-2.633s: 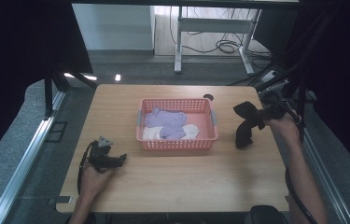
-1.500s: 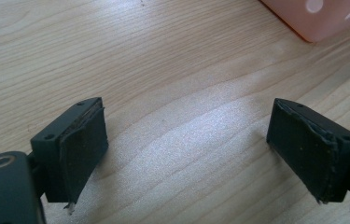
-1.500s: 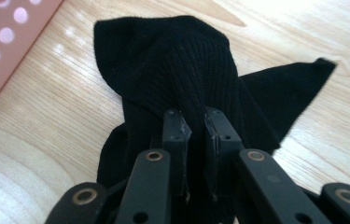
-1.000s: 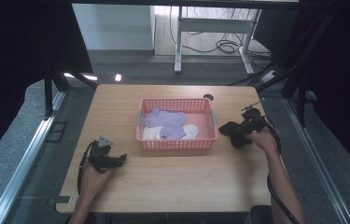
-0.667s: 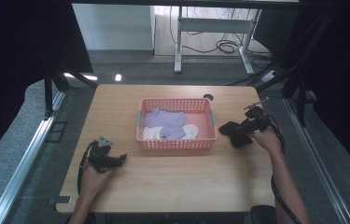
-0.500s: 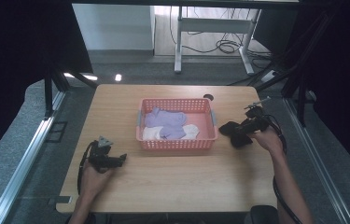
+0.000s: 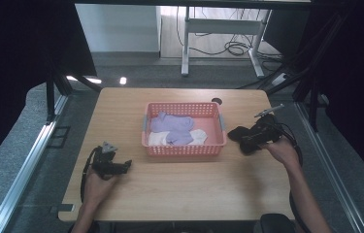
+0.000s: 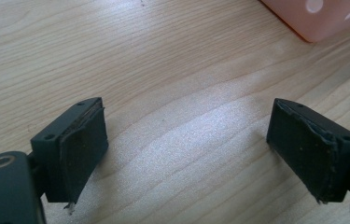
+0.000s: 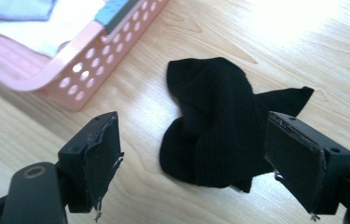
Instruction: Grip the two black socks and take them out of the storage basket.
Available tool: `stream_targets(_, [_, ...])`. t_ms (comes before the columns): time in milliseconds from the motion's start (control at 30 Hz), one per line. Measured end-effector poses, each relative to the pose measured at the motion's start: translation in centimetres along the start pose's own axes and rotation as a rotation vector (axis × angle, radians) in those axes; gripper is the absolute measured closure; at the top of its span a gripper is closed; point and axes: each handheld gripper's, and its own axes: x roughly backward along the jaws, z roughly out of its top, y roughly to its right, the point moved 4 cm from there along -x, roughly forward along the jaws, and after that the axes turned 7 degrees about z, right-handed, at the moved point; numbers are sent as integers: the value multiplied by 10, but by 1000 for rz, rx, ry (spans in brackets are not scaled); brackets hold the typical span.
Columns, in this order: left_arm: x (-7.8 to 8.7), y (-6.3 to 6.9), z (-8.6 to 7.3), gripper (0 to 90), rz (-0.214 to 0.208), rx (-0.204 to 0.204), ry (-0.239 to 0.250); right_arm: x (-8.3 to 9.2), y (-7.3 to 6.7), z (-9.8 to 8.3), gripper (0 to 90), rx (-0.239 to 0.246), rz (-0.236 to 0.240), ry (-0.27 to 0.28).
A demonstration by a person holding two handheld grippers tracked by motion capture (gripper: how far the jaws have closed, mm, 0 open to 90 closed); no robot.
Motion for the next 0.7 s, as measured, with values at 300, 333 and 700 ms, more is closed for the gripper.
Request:
stream_targets(300, [0,0,0,120,0,0,0,3,-19,-6,168,29,15,5])
stream_targets(333, [0,0,0,120,0,0,1,3,-19,-6,168,29,15,5])
stream_targets(700, [0,0,0,121,0,0,1,-5,-49,-18,155,65,61,31])
